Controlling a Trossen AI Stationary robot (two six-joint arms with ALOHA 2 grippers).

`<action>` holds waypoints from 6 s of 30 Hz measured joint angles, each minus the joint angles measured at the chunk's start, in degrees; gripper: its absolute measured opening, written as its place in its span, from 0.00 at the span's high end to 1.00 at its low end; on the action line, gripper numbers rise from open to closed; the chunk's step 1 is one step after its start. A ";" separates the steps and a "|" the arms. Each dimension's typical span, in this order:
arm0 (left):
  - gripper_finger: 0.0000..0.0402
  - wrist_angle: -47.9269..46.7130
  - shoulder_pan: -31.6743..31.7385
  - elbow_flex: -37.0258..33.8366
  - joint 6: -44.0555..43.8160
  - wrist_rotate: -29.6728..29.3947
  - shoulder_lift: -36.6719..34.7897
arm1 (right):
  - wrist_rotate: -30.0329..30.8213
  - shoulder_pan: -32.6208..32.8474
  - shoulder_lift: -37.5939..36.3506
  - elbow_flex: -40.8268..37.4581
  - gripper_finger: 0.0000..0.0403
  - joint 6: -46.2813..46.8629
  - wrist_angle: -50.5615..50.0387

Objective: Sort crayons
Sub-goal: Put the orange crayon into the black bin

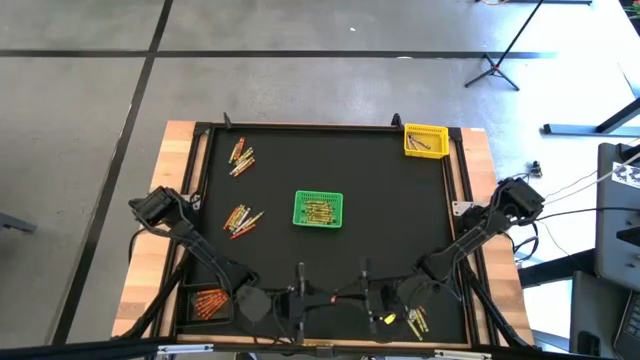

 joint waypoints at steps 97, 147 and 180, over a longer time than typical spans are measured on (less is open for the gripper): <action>0.75 -85.40 -22.90 0.00 -83.63 20.92 -19.40 | 1.99 4.08 -4.58 2.71 0.58 10.92 -18.90; 0.75 -52.81 -10.58 0.02 -43.50 -14.57 -10.44 | -23.95 11.59 2.57 3.21 0.59 95.02 -79.61; 0.62 -52.05 -4.29 0.02 -41.45 -7.16 -9.91 | 2.58 9.15 0.76 16.97 0.97 58.62 -79.14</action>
